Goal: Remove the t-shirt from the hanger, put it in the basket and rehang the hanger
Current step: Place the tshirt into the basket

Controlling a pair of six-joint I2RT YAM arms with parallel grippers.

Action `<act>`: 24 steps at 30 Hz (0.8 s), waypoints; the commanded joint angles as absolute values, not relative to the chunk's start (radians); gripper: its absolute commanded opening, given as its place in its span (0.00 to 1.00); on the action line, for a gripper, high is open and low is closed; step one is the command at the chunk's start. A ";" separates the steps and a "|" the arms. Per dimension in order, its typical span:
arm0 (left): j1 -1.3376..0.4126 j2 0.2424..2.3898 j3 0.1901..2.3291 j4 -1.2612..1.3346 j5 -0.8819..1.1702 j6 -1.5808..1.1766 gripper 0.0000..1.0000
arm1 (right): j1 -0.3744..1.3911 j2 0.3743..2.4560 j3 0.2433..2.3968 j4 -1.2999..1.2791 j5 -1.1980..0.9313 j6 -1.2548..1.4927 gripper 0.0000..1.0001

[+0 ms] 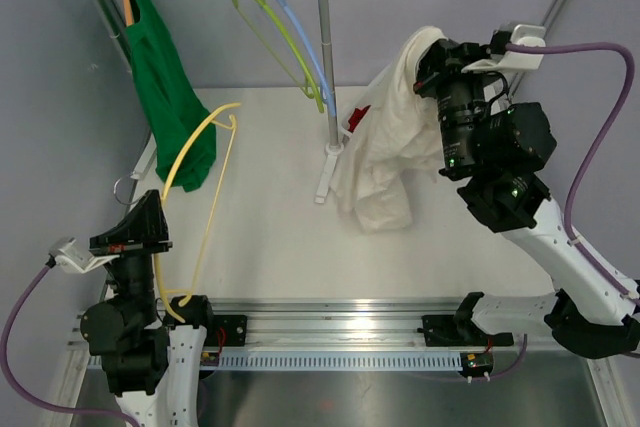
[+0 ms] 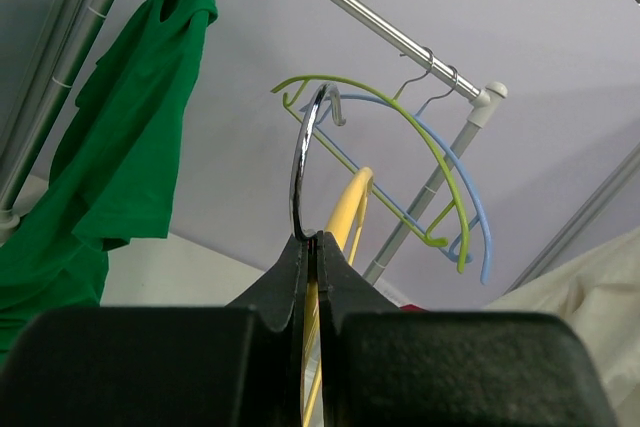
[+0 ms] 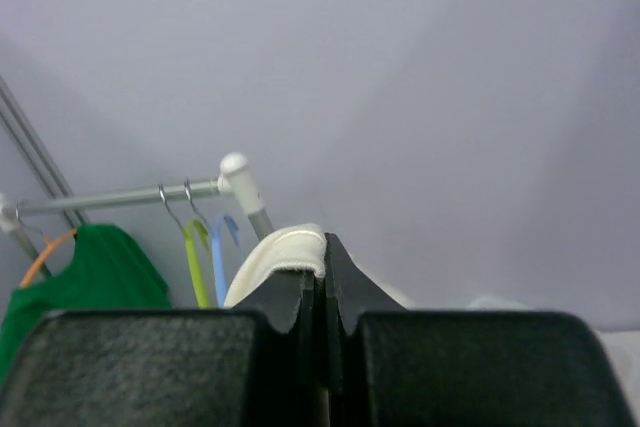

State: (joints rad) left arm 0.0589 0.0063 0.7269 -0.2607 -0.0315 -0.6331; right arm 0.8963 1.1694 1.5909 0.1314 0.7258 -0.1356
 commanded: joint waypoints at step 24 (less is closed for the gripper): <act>0.052 -0.155 0.773 -0.241 0.035 -0.629 0.00 | 0.476 1.783 2.441 0.306 0.644 -0.102 0.00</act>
State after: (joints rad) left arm 0.0586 0.0063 0.7277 -0.2989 0.0017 -0.6327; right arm 0.5480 1.7771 2.4435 0.2832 0.6750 -0.2726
